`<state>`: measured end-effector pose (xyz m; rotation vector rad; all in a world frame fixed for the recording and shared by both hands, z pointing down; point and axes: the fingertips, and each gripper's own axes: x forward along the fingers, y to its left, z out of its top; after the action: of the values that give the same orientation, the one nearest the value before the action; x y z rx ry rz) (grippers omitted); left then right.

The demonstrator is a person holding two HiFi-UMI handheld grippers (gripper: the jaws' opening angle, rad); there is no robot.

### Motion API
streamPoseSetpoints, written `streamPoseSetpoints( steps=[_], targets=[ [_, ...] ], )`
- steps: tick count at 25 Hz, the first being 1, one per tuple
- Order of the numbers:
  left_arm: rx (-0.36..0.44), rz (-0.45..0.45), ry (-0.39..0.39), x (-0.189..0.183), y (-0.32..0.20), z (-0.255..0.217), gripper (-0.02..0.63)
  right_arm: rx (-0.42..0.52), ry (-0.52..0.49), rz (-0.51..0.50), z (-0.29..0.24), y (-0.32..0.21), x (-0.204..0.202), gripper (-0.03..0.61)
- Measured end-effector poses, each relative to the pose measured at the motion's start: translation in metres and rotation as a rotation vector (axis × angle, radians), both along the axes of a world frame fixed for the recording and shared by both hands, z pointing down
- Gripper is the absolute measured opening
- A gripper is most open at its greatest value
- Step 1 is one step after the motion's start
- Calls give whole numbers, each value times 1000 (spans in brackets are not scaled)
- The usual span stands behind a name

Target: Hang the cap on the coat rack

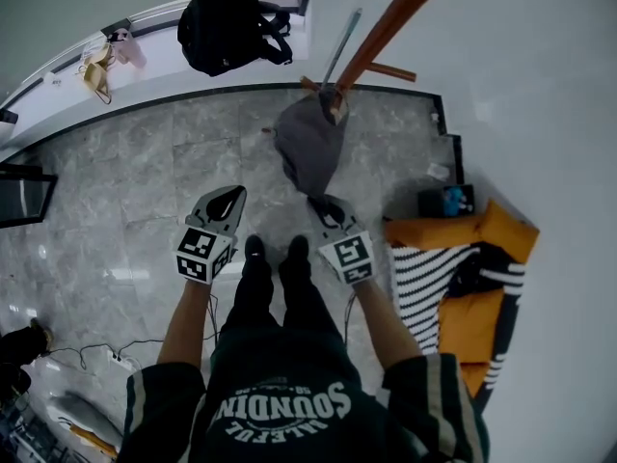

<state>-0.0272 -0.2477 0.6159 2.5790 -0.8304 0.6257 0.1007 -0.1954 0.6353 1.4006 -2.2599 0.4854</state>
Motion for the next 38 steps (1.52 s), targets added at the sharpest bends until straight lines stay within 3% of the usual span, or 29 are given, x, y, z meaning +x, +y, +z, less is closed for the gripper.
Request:
streamPoseSetpoints(
  steps=[8, 18, 23, 29, 38],
  targets=[
    [-28, -19, -5, -5, 4, 12, 0, -123, -68, 59, 51, 3, 26, 18],
    [-67, -34, -27, -13, 14, 23, 0, -244, 56, 139, 103, -10, 57, 20],
    [-50, -42, -23, -17, 13, 20, 0, -293, 25, 170, 113, -14, 62, 129],
    [-50, -45, -27, -20, 12, 21, 0, -329, 50, 246, 123, -11, 76, 179],
    [-52, -36, -22, -14, 12, 19, 0, -339, 15, 296, 120, -6, 80, 184]
  ],
)
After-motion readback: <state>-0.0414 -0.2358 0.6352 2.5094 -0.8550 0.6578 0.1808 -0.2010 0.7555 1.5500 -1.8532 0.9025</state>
